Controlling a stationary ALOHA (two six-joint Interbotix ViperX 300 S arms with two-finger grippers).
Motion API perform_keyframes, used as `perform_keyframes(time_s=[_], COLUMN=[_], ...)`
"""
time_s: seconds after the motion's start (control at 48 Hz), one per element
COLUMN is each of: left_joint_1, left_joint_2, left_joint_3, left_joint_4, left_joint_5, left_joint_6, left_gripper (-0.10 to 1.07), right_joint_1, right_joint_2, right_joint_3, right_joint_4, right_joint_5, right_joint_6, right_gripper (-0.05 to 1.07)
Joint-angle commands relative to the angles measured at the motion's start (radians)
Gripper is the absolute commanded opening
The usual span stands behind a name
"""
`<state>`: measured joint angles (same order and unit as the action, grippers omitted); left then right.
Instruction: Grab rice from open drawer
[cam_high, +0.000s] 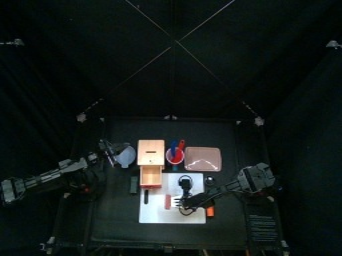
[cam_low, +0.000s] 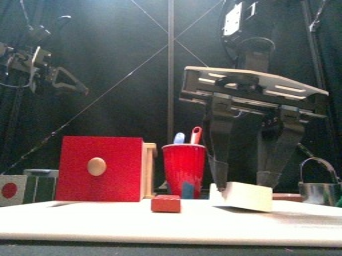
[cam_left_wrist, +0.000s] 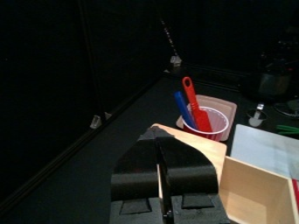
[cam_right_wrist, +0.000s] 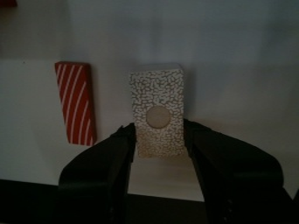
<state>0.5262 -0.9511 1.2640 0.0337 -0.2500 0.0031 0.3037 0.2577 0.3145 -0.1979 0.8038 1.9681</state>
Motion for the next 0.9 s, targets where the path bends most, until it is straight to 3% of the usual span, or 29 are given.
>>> perform_keyframes(time_s=[0.0,0.188,0.438,0.625,0.875], left_joint_1=[0.000,-0.002,-0.002,-0.041,-0.097], left_joint_2=[0.005,0.005,0.005,0.005,0.005], left_joint_3=[-0.021,-0.017,-0.014,-0.032,-0.044], left_joint_4=[-0.002,-0.002,-0.020,-0.037,-0.035], left_joint_5=[-0.009,-0.008,-0.011,-0.009,-0.011], left_joint_6=[0.002,-0.003,-0.003,-0.003,-0.002], left_gripper=[0.00,0.00,0.00,0.00,0.00], right_joint_1=[0.005,0.002,-0.002,-0.005,-0.040], right_joint_2=[-0.020,-0.029,-0.117,-0.249,-0.446], right_joint_3=[-0.012,-0.011,-0.002,0.089,0.275], right_joint_4=[0.003,-0.005,-0.094,-0.278,-0.586], right_joint_5=[-0.008,-0.002,0.112,0.097,-0.049], right_joint_6=[0.000,-0.005,-0.023,-0.025,-0.074], right_gripper=[0.85,1.01,1.02,1.02,1.02])
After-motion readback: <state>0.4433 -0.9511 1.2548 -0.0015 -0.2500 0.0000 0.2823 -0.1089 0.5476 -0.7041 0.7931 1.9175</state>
